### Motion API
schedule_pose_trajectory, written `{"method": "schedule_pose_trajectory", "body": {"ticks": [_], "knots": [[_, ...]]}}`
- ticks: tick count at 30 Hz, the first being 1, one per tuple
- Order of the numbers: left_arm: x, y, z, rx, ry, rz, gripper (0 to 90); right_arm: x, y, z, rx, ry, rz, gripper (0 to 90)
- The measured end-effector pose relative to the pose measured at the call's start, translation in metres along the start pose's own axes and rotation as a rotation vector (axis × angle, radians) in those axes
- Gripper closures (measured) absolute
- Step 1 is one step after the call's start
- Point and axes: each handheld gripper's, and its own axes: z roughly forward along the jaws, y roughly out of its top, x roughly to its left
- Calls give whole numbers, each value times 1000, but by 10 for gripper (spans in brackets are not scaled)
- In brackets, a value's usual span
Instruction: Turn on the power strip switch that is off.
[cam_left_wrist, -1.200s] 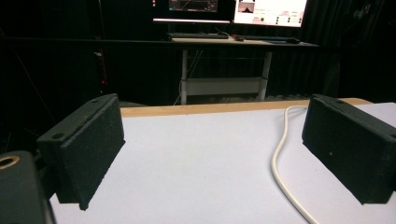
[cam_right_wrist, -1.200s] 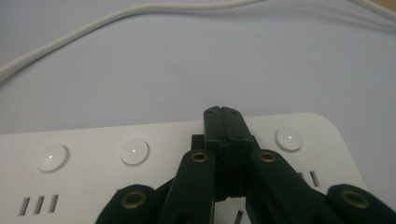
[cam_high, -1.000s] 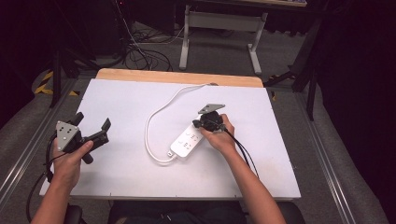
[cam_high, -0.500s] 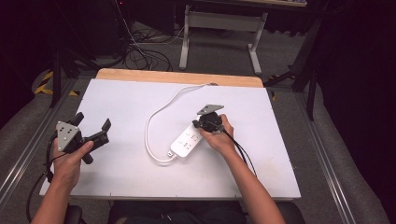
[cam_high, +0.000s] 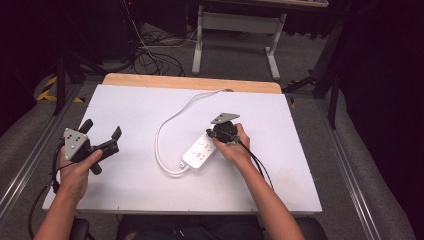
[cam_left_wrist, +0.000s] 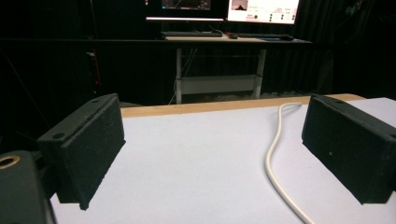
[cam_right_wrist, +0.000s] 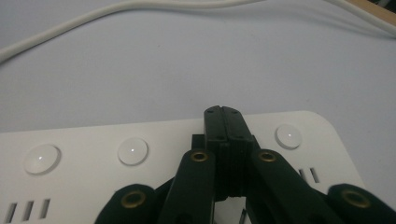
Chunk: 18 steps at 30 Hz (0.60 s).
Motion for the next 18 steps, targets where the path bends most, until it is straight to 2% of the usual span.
{"method": "schedule_pose_trajectory", "body": {"ticks": [6, 18], "knots": [[-2, 0, 3, -1, -12, 1, 65, 1, -2, -1, -9, -3, 0, 900], [-1, 0, 0, -1, -3, -6, 65, 3, -2, -2, -5, -14, -7, 900]]}}
